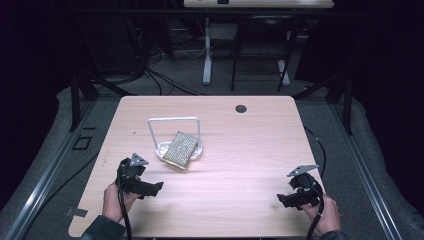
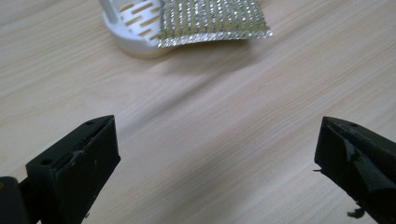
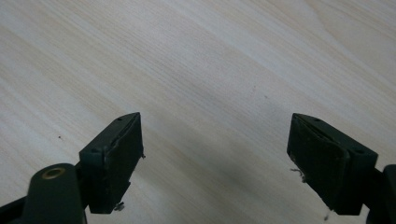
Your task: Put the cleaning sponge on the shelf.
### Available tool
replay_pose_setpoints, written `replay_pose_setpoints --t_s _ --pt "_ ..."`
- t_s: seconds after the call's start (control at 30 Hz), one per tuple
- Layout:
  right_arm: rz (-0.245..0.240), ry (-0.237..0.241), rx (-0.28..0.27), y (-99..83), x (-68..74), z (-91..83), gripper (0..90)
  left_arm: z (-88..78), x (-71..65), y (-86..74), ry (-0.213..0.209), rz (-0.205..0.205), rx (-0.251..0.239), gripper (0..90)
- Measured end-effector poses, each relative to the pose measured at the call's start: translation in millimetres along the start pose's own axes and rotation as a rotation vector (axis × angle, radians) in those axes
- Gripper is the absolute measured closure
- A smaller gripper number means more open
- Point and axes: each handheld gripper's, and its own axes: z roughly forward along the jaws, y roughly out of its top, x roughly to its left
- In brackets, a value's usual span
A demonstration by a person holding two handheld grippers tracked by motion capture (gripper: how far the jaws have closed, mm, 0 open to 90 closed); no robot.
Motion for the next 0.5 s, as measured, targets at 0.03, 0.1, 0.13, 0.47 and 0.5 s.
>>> replay_pose_setpoints --t_s 0.03,0.1,0.13,0.47,0.5 --pt "0.003 0.001 -0.006 0.2 -0.1 0.2 18.0 1.3 -0.8 0.7 0.003 0.008 0.002 0.0" --pt "0.005 0.000 -0.009 0.4 -0.7 -0.2 17.9 3.4 -2.1 1.1 -0.001 0.021 0.006 0.0" --pt "0.007 0.004 -0.009 0.3 -1.3 0.1 17.9 3.7 -2.3 1.1 -0.004 0.025 0.013 0.0" --pt "0.012 -0.003 0.005 0.1 -1.6 0.3 17.4 1.9 0.3 3.1 -0.021 0.025 -0.027 0.0" --pt "0.013 -0.002 0.005 0.1 -1.5 0.4 17.4 1.9 0.3 3.1 -0.021 0.025 -0.027 0.0"
